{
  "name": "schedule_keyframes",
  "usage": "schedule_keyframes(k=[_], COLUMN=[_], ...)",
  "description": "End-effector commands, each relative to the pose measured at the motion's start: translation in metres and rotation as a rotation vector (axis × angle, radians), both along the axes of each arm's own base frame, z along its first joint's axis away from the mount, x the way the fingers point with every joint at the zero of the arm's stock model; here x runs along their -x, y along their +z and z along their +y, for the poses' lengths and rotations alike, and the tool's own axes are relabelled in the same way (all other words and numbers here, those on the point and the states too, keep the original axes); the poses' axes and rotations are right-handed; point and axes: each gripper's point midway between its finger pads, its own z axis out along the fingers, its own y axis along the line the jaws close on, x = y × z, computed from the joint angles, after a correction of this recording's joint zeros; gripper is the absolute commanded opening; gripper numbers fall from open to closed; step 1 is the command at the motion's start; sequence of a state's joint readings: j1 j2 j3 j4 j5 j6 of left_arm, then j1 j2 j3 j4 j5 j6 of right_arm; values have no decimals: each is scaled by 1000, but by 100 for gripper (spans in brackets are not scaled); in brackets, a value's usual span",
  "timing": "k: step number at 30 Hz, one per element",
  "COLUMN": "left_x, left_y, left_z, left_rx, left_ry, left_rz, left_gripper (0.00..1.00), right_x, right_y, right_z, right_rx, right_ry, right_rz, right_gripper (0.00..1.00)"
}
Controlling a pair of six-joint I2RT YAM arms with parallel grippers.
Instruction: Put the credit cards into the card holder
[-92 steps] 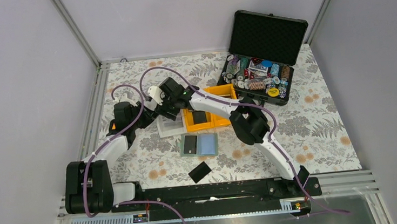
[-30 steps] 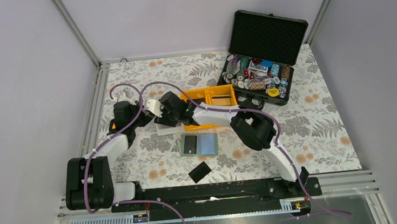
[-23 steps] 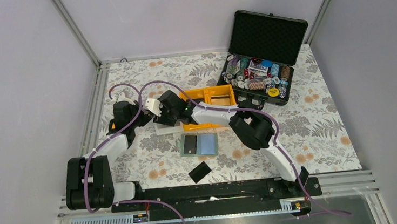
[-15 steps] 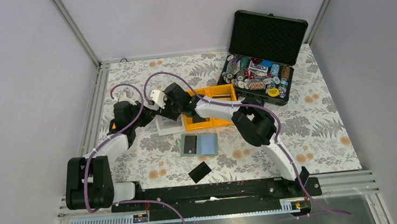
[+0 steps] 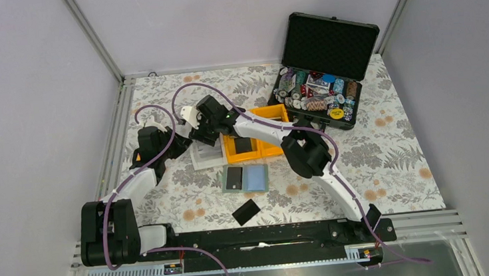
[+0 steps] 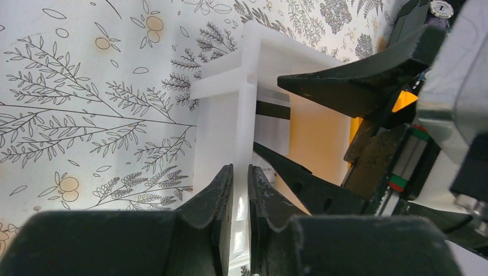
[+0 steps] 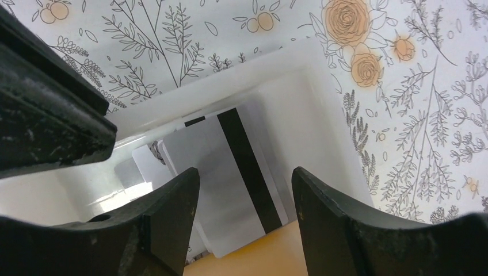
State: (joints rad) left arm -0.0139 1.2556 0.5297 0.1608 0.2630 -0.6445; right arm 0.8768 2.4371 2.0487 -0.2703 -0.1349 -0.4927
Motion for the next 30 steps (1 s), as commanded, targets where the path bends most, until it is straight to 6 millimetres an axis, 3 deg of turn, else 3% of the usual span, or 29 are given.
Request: schedule_keyframes(k=[1,7,12,18,26,30], left_x=[-12,-14,-16,-18,-17,-17], left_y=[19,21,20,21,21,21], left_z=[7,6,7,7,7,7], left_rx=[-28,-22,-25,-25,-21,-23], left_ry=[13,10,13,13,12,11], left_rz=[-84,-89,-86,-89,-90,-89], left_gripper=[0,0,0,0,0,0], right_x=[11,11,24,38,29,36], right_y=[-32,-45,-49,-34,-22,-21], right_z=[-20,-19,-19,-19,-14,-14], right_rx=[105,140,151,110,72,88], right_ry=[-2,9,21,23,9,32], right_rz=[121,139,225,281,229,273], right_gripper=[68,70,69,67,65,67])
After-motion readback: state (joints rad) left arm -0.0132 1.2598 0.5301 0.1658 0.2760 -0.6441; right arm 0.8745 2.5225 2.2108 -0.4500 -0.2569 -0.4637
